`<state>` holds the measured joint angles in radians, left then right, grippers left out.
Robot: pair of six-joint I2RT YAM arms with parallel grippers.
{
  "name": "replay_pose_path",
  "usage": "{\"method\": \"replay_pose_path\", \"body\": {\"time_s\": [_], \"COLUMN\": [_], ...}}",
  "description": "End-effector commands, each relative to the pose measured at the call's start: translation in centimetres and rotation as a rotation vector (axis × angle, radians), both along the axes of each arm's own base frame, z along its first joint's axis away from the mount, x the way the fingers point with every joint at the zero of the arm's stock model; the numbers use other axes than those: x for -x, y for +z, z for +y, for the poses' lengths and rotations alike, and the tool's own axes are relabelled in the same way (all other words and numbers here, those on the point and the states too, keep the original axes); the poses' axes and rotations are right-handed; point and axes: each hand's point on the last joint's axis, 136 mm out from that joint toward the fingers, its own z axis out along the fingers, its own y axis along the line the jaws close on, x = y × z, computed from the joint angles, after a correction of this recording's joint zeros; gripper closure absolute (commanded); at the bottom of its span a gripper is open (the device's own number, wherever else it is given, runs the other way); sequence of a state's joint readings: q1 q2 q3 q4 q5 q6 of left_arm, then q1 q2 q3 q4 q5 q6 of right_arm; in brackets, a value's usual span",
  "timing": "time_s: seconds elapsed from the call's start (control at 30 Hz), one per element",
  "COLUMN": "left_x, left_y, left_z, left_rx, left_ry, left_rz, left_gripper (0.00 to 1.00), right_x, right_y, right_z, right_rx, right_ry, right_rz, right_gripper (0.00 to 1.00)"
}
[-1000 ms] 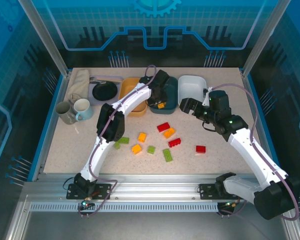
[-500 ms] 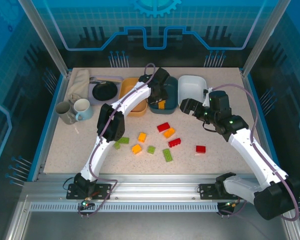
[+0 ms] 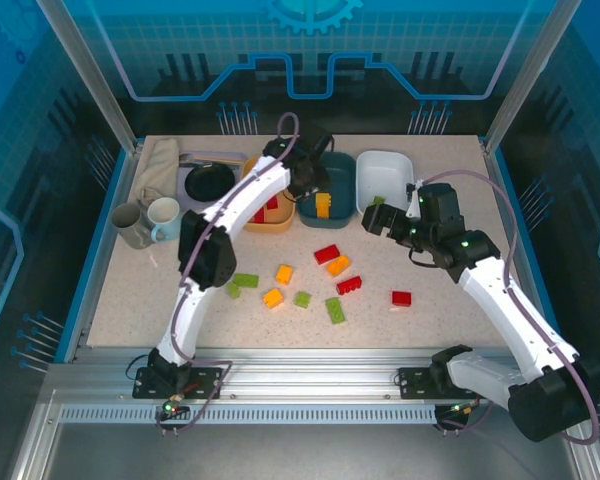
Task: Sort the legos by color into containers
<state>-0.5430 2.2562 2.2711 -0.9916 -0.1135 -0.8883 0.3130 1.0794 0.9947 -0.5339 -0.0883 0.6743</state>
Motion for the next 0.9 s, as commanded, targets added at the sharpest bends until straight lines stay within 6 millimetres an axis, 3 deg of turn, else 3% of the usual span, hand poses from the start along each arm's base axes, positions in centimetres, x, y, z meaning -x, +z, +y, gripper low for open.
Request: {"method": "replay_pose_path", "body": {"time_s": [0.0, 0.1, 0.23, 0.5, 0.7, 0.87], "left_x": [2.3, 5.5, 10.6, 20.3, 24.3, 26.2], "left_y": [7.5, 8.6, 8.2, 2.5, -0.6, -1.5], "left_z": [2.9, 5.0, 6.9, 10.9, 12.3, 12.9], "left_rx": [0.028, 0.041, 0.075, 0.082, 0.111, 0.132], "left_ry": [0.002, -0.023, -0.099, -0.132, -0.111, -0.107], "left_rz": [-0.12, -0.13, -0.136, -0.004, 0.057, 0.067], "left_gripper": [0.48, 0.43, 0.35, 0.31, 0.3, 0.29], "right_x": [0.8, 1.9, 3.9, 6.6, 8.5, 12.1], "right_y": [1.3, 1.1, 0.3, -1.6, -4.5, -10.5], "right_z": [-0.4, -0.5, -0.2, 2.3, 6.2, 9.5], "right_rx": [0.068, 0.124, 0.176, 0.215, 0.298, 0.456], "right_ry": [0.043, 0.057, 0.071, 0.105, 0.243, 0.474], "right_rz": [-0.008, 0.02, 0.081, 0.141, 0.205, 0.366], "right_gripper": [0.06, 0.07, 0.09, 0.11, 0.15, 0.17]}}
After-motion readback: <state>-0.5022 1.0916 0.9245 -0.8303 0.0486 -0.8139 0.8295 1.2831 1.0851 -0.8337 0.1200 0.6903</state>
